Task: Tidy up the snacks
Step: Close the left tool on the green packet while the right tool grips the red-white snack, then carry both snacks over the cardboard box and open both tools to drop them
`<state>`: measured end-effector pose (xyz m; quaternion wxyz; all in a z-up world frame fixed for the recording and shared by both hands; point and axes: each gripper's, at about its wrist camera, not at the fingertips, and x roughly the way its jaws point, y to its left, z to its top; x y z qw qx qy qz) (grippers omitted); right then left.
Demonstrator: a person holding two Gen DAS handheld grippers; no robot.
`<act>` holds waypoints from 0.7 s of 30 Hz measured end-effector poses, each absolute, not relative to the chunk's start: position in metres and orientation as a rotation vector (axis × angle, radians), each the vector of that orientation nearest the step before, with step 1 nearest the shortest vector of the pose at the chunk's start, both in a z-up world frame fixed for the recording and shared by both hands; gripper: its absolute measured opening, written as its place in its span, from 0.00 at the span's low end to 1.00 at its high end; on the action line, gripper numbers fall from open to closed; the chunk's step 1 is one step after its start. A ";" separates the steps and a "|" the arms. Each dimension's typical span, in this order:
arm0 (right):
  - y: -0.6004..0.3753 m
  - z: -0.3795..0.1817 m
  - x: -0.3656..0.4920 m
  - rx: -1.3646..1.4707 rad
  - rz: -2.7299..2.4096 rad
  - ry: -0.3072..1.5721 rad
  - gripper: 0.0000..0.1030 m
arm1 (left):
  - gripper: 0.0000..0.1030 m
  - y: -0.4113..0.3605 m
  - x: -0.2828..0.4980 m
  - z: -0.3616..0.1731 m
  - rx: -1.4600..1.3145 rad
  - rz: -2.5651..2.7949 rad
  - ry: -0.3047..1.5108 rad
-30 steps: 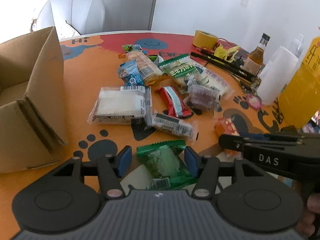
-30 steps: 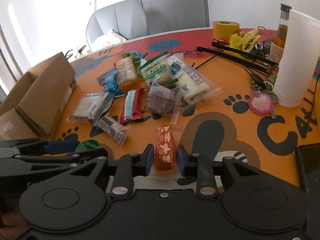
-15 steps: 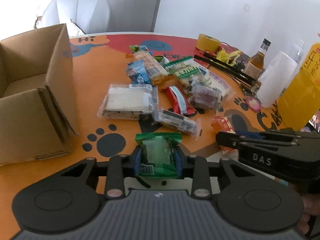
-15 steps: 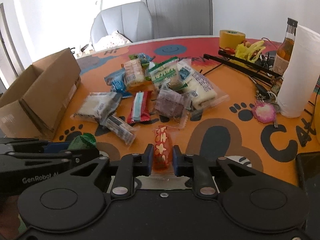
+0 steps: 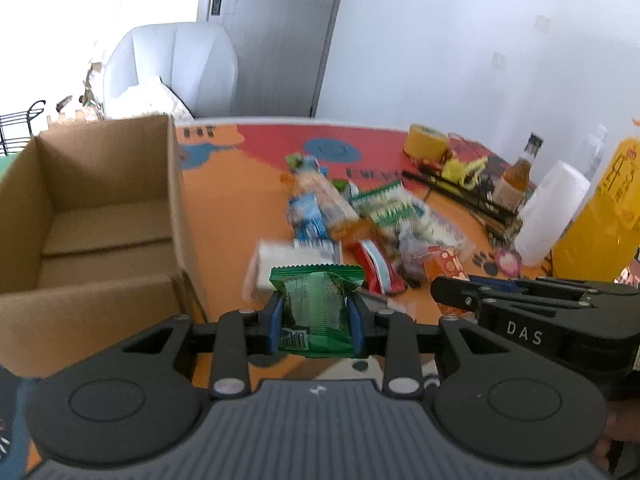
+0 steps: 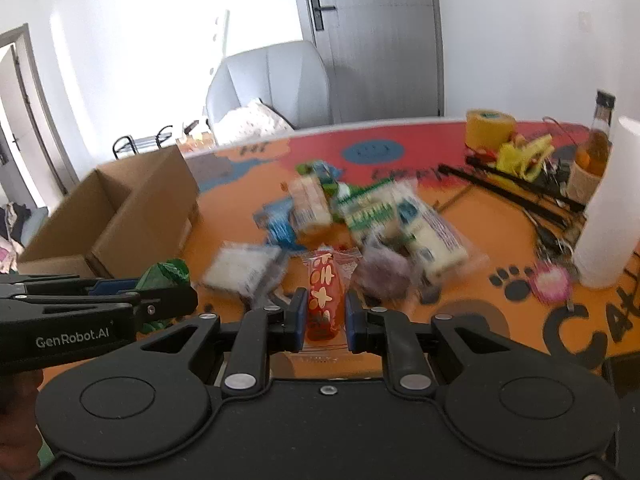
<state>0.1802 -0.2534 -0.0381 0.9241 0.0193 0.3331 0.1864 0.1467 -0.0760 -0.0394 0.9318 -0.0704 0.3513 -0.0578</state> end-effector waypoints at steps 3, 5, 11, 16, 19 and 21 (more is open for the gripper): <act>-0.248 -0.030 0.182 0.041 0.399 0.661 0.17 | 0.31 -0.071 0.146 -0.028 -0.142 -0.109 0.689; -0.244 -0.024 0.182 0.042 0.408 0.648 0.17 | 0.31 -0.067 0.145 -0.021 -0.140 -0.103 0.672; -0.229 -0.008 0.185 0.046 0.452 0.610 0.17 | 0.31 -0.053 0.142 -0.003 -0.145 -0.071 0.627; -0.212 0.000 0.187 0.046 0.489 0.597 0.17 | 0.31 -0.037 0.138 0.009 -0.147 -0.032 0.594; -0.202 0.002 0.188 0.044 0.515 0.594 0.17 | 0.31 -0.025 0.137 0.014 -0.151 -0.004 0.582; -0.194 0.003 0.189 0.036 0.531 0.591 0.17 | 0.31 -0.017 0.136 0.016 -0.154 0.014 0.575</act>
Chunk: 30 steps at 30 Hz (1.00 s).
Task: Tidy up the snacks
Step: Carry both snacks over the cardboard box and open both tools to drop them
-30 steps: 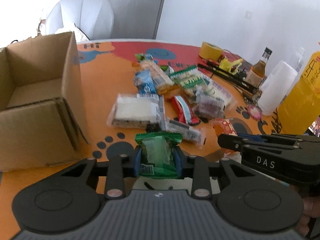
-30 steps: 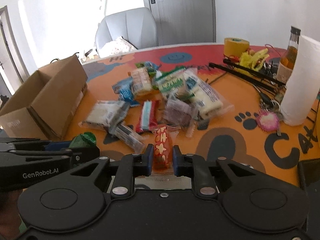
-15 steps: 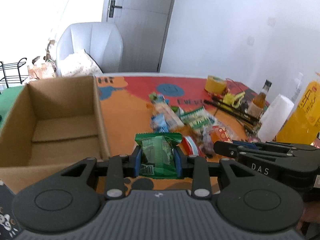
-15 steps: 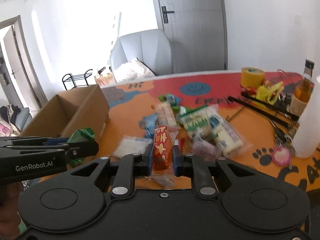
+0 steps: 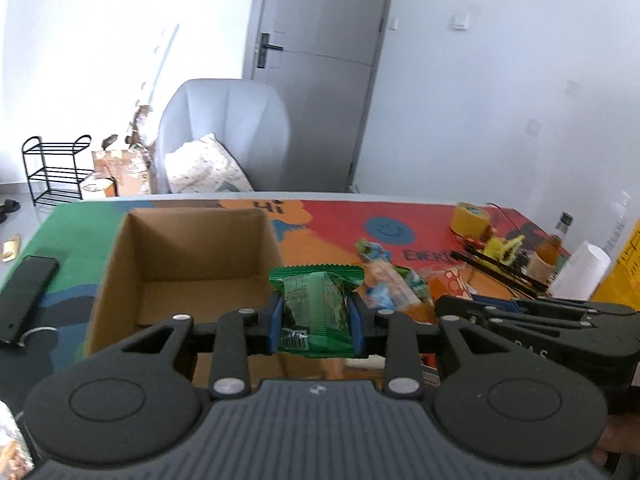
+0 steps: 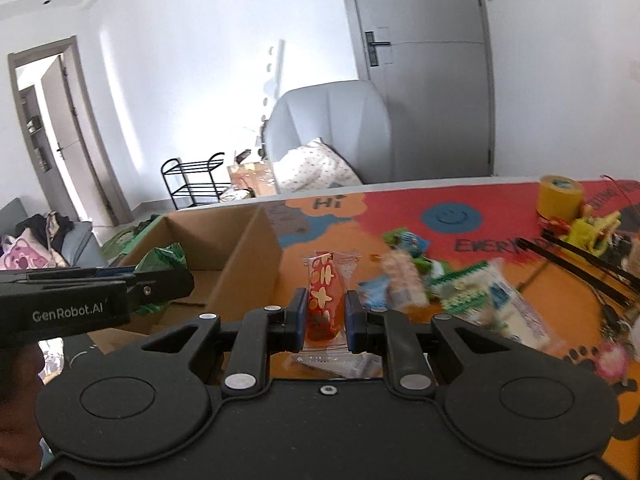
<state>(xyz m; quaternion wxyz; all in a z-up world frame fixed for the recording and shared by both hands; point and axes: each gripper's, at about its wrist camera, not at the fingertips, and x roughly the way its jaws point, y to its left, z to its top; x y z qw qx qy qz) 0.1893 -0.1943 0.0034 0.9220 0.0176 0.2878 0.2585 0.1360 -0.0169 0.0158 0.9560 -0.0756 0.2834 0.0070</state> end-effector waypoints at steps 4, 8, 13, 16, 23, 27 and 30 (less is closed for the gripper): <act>-0.176 0.007 0.192 0.021 0.566 0.584 0.17 | 0.31 0.001 0.138 0.018 -0.167 0.053 0.567; -0.158 0.010 0.195 0.011 0.597 0.578 0.17 | 0.31 0.024 0.140 0.020 -0.188 0.102 0.564; -0.140 0.012 0.200 0.002 0.628 0.577 0.17 | 0.31 0.051 0.143 0.018 -0.222 0.160 0.569; -0.129 0.013 0.202 -0.005 0.643 0.579 0.17 | 0.31 0.064 0.144 0.017 -0.241 0.184 0.576; -0.106 0.015 0.205 -0.020 0.688 0.579 0.17 | 0.37 0.085 0.143 0.015 -0.281 0.220 0.592; -0.098 0.014 0.207 -0.014 0.709 0.586 0.17 | 0.52 0.092 0.134 0.021 -0.290 0.228 0.571; -0.093 0.015 0.209 0.018 0.745 0.605 0.18 | 0.63 0.096 0.131 0.023 -0.284 0.243 0.559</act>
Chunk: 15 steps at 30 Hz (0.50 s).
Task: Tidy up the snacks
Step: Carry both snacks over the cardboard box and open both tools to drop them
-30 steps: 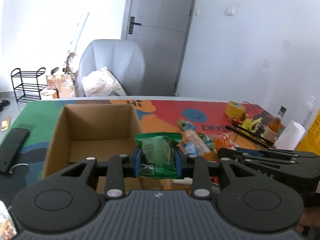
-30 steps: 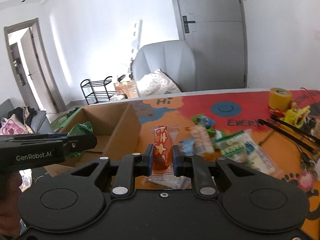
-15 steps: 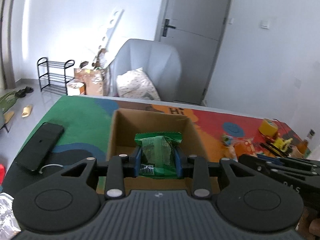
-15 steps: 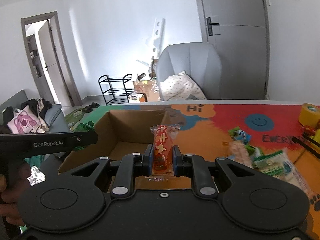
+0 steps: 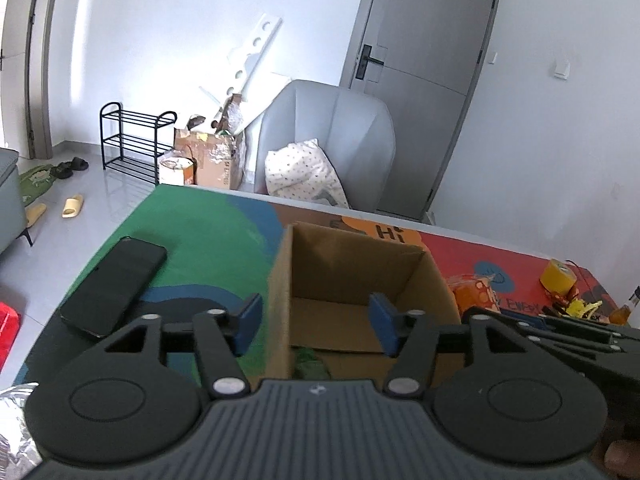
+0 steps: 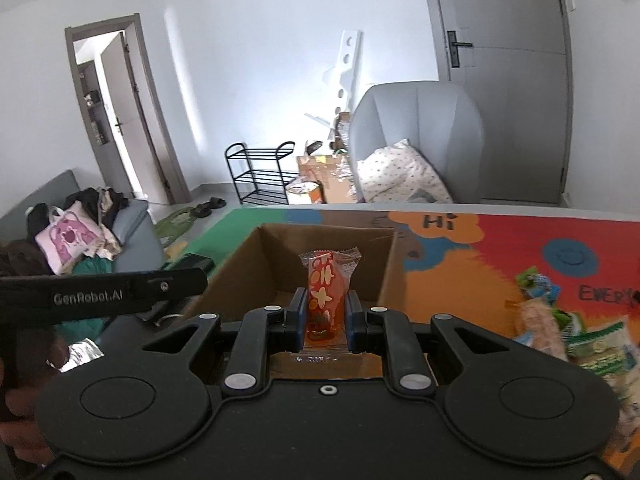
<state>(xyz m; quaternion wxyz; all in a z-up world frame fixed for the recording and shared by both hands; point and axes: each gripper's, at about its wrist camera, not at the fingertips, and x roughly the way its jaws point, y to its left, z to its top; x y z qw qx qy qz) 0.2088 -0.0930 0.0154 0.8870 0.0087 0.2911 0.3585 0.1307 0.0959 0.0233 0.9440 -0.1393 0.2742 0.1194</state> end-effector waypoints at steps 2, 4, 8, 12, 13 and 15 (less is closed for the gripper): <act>-0.091 0.017 0.208 0.032 0.761 0.598 0.31 | 0.69 0.097 0.129 0.024 -0.278 0.257 0.556; -0.091 0.018 0.205 0.023 0.746 0.585 0.45 | 0.76 0.098 0.127 0.023 -0.272 0.274 0.549; -0.100 0.018 0.204 0.022 0.723 0.593 0.50 | 0.86 0.095 0.124 0.022 -0.264 0.293 0.536; -0.116 0.017 0.200 0.034 0.661 0.587 0.67 | 0.94 0.090 0.127 0.019 -0.269 0.309 0.555; -0.119 0.017 0.199 0.033 0.645 0.583 0.74 | 0.94 0.088 0.127 0.019 -0.260 0.314 0.555; -0.125 0.016 0.197 0.033 0.623 0.584 0.81 | 0.96 0.083 0.126 0.019 -0.258 0.300 0.560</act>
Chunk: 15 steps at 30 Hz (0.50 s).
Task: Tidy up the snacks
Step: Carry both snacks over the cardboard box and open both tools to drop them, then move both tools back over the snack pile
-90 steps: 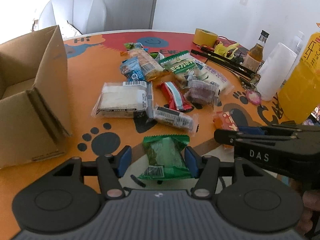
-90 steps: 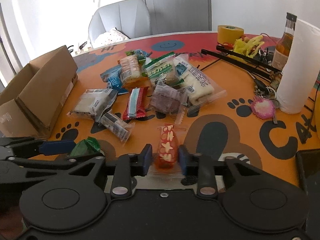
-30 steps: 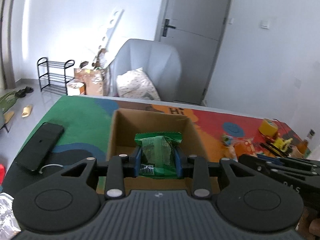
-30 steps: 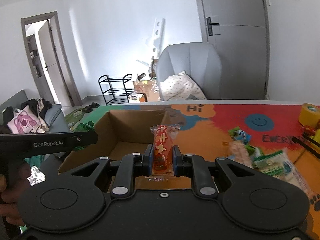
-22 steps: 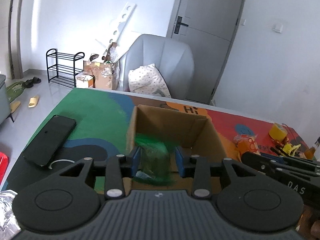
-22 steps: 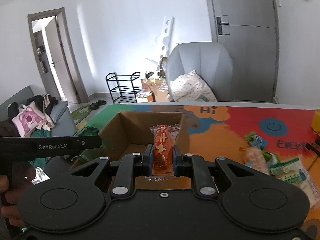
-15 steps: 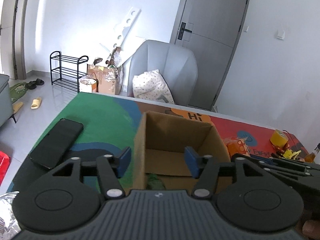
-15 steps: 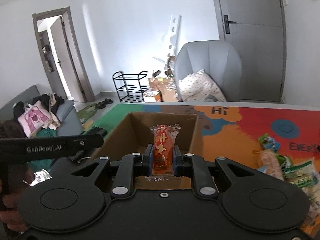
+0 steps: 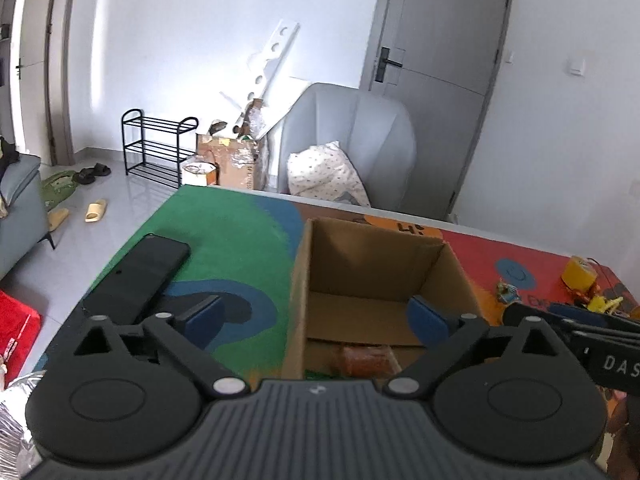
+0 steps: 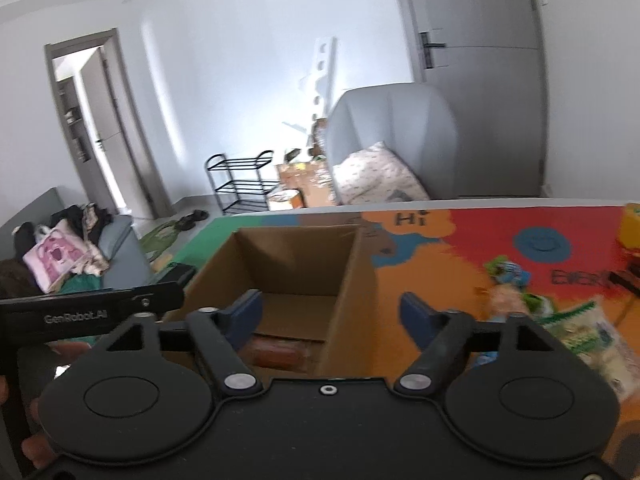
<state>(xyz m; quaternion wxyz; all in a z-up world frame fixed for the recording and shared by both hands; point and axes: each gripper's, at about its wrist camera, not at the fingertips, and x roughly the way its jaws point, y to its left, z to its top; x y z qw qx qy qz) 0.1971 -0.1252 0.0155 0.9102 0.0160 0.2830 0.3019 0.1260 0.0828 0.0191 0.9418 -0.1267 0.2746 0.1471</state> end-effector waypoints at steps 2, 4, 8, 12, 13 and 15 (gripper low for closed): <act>-0.132 0.014 0.196 0.039 0.602 0.591 0.86 | 0.99 0.081 0.126 0.018 -0.271 0.291 0.573; -0.141 0.013 0.196 0.049 0.572 0.592 0.93 | 1.00 0.078 0.125 0.018 -0.283 0.277 0.576; -0.158 0.010 0.195 0.070 0.518 0.591 1.00 | 1.00 0.069 0.125 0.016 -0.261 0.256 0.583; -0.176 0.006 0.193 0.084 0.472 0.595 1.00 | 1.00 0.058 0.129 0.013 -0.245 0.217 0.603; -0.179 0.005 0.193 0.087 0.462 0.595 1.00 | 1.00 0.055 0.129 0.013 -0.243 0.207 0.602; -0.190 0.004 0.191 0.098 0.447 0.595 1.00 | 1.00 0.047 0.129 0.013 -0.241 0.186 0.591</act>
